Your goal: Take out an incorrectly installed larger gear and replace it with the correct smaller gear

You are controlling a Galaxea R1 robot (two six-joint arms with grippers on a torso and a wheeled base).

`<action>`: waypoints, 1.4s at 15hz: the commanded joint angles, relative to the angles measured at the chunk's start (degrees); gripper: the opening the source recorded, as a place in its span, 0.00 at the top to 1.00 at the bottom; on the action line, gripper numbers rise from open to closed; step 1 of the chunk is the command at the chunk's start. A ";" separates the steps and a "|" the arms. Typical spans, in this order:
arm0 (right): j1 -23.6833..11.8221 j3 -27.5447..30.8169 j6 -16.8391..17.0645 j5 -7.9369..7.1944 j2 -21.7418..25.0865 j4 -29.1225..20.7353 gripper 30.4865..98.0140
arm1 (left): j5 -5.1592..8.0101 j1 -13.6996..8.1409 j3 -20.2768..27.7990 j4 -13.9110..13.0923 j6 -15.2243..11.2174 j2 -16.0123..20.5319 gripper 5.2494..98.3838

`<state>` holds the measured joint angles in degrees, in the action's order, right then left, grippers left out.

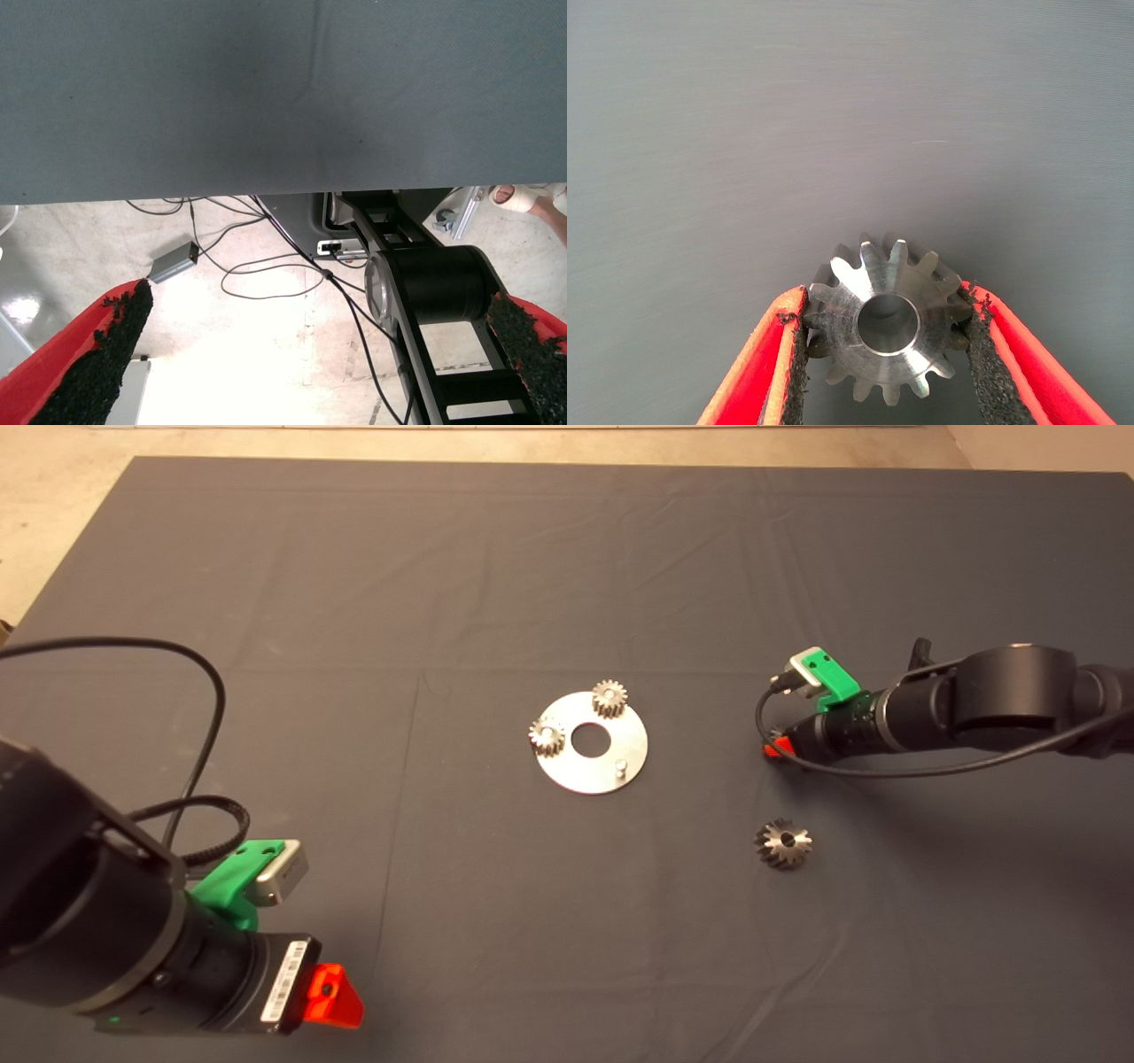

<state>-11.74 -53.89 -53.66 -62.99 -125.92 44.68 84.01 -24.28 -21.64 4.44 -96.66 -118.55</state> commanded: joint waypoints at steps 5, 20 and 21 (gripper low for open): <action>-7.78 2.84 -0.48 -0.30 -4.48 -1.53 0.85 | 0.37 -0.33 0.65 -0.82 0.07 0.20 0.00; -11.55 2.49 -0.57 -11.81 -21.96 -9.96 0.85 | 0.46 -0.33 0.65 -0.75 0.42 0.20 0.00; -11.47 2.49 -0.57 -11.81 -22.49 -9.96 0.85 | 0.46 -0.33 0.65 -0.75 0.42 0.20 0.00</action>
<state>-21.58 -51.70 -53.88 -73.79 -147.57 35.99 84.08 -24.28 -21.64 4.44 -96.37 -118.53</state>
